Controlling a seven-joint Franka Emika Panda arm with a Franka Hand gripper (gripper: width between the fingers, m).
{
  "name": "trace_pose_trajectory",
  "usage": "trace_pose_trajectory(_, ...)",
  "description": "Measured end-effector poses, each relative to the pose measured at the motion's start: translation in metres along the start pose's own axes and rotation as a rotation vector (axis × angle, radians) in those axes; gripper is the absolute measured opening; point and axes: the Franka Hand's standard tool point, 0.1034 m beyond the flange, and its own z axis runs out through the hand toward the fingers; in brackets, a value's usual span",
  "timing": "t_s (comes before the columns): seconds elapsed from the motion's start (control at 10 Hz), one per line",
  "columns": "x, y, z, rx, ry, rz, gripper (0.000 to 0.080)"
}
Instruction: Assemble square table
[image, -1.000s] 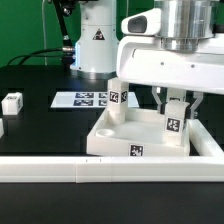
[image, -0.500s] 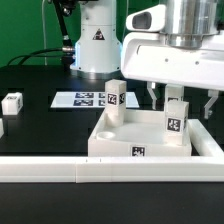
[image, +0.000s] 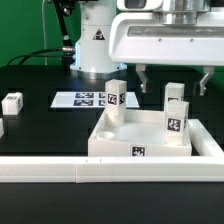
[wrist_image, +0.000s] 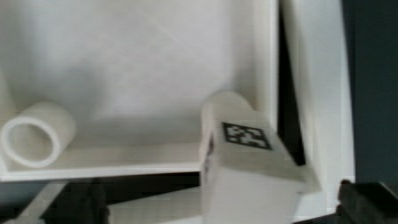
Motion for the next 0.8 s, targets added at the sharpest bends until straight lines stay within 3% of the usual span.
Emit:
trace_pose_trajectory(0.1, 0.002, 0.012, 0.001, 0.0, -0.003, 0.0, 0.0649)
trace_pose_trajectory(0.5, 0.001, 0.011, 0.002, -0.002, -0.003, -0.015, 0.0649)
trace_pose_trajectory(0.7, 0.002, 0.043, 0.006, -0.006, 0.014, -0.122, 0.0649)
trace_pose_trajectory(0.8, -0.004, 0.071, 0.008, -0.007, 0.003, -0.156, 0.0649)
